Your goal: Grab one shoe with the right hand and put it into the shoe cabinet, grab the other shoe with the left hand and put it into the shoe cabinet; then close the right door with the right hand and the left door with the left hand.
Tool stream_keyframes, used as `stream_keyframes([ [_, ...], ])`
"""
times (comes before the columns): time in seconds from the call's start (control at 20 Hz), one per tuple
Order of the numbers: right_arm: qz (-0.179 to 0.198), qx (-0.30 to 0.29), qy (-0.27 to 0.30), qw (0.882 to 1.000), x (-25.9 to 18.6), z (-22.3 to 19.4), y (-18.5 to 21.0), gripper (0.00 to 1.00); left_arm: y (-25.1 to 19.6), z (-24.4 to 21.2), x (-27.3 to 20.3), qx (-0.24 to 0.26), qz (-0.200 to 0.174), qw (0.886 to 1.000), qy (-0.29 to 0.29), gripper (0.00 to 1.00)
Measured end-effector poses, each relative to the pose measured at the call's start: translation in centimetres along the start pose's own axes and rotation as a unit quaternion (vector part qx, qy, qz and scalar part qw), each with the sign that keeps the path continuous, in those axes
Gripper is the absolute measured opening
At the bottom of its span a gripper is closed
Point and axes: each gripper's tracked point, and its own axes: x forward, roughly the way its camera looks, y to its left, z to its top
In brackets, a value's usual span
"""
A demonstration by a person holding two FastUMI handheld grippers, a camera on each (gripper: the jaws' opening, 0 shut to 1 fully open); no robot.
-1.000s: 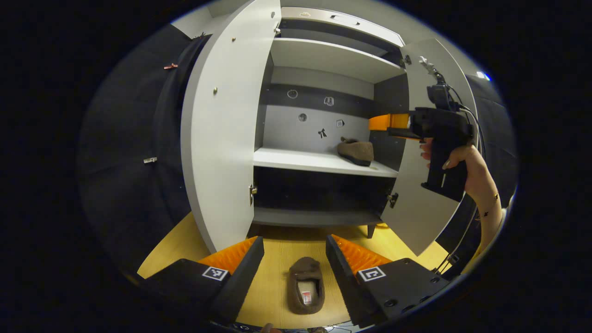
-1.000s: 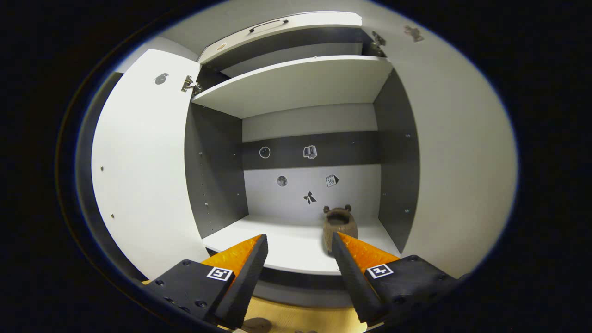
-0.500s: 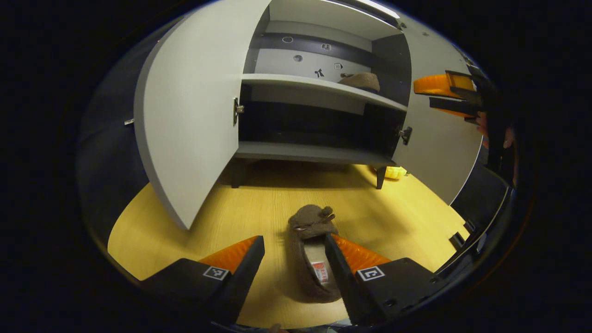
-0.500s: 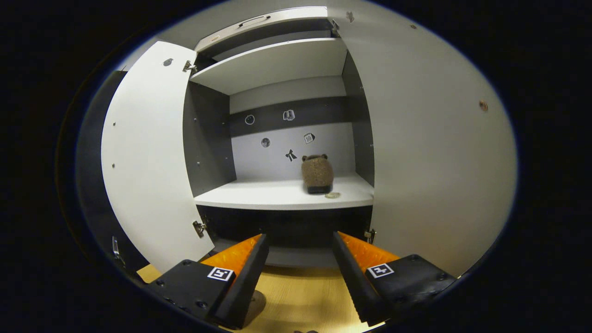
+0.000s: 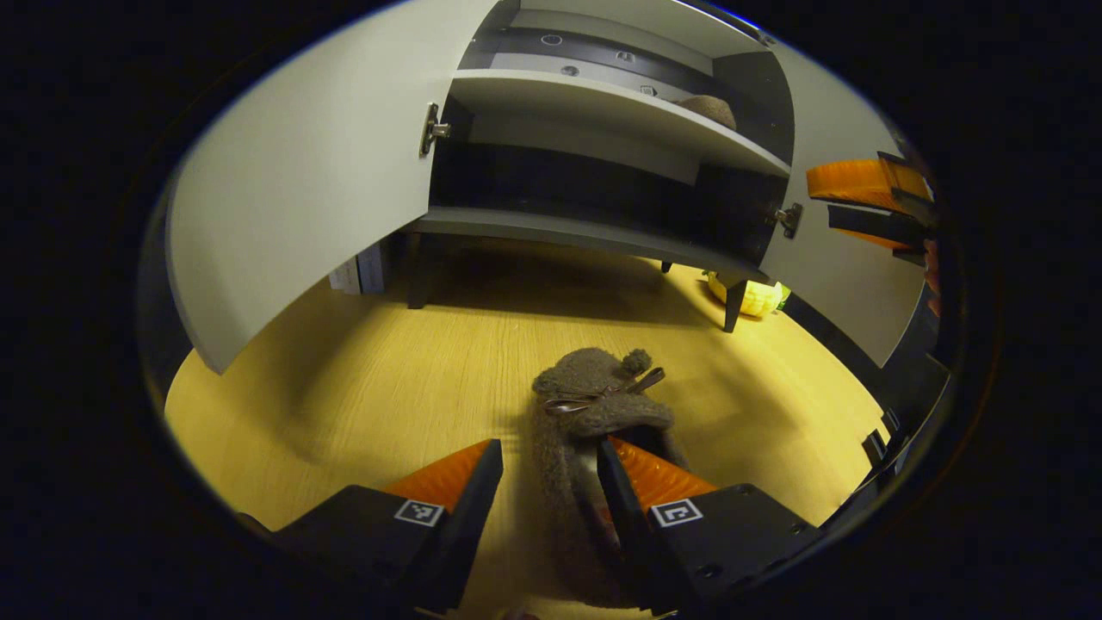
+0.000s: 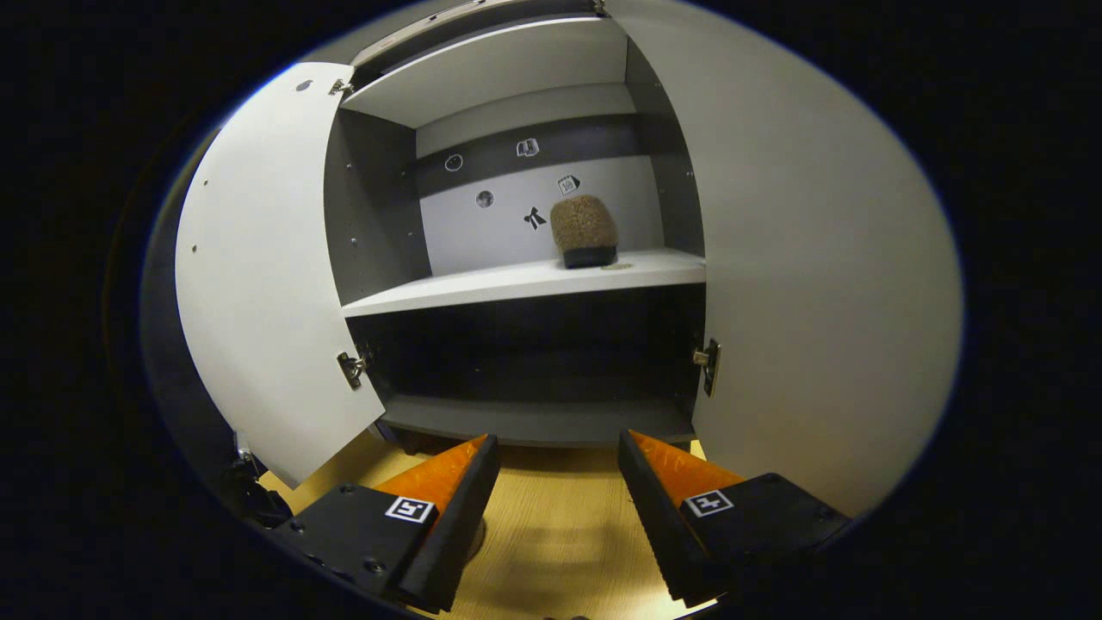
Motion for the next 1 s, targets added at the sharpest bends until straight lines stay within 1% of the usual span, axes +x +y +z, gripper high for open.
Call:
stream_keyframes([
  [0.05,-0.001,-0.002,0.002,1.000,0.5,-0.1,-0.2,0.90,0.1,0.0,0.4,0.003,0.000,1.000,0.001,0.63],
  [0.15,-0.002,-0.003,0.006,1.000,1.2,-0.5,-0.7,0.90,-0.3,0.6,1.4,0.012,-0.003,1.000,-0.005,0.49],
  [0.2,0.000,0.001,0.012,1.000,1.5,-1.0,-0.7,0.90,-0.1,0.7,2.0,0.021,0.000,1.000,-0.006,0.48],
  [0.3,0.011,0.012,0.030,0.999,2.0,-1.8,-0.3,0.92,-0.3,1.2,3.0,0.030,0.000,1.000,-0.007,0.43],
  [0.35,0.013,0.011,0.035,0.999,2.3,-2.0,-0.3,0.92,-0.5,1.5,3.4,0.030,-0.002,1.000,-0.010,0.39],
  [0.5,0.019,0.003,0.042,0.999,3.3,-2.4,-0.2,0.92,-0.5,1.8,4.3,0.039,-0.011,0.999,-0.015,0.32],
  [0.55,0.021,0.004,0.048,0.999,3.7,-2.6,-0.1,0.92,-0.5,2.0,4.5,0.044,-0.013,0.999,-0.017,0.27],
  [0.6,0.022,0.006,0.054,0.998,4.1,-3.0,-0.1,0.92,0.0,2.1,4.6,0.044,-0.009,0.999,-0.020,0.27],
  [0.65,0.023,0.008,0.059,0.998,4.4,-3.1,0.0,0.92,0.2,2.4,4.6,0.039,-0.006,0.999,-0.026,0.17],
  [0.75,0.023,0.010,0.060,0.998,4.8,-3.1,0.1,0.92,0.1,2.7,4.1,0.045,-0.008,0.998,-0.031,0.09],
  [0.85,0.021,0.002,0.061,0.998,4.8,-3.2,0.3,0.92,0.5,3.9,3.1,0.059,0.004,0.998,-0.039,0.08],
  [1.0,0.028,-0.015,0.049,0.998,4.1,-1.9,1.3,0.92,-0.2,7.8,0.0,0.060,0.009,0.996,-0.059,0.07],
])
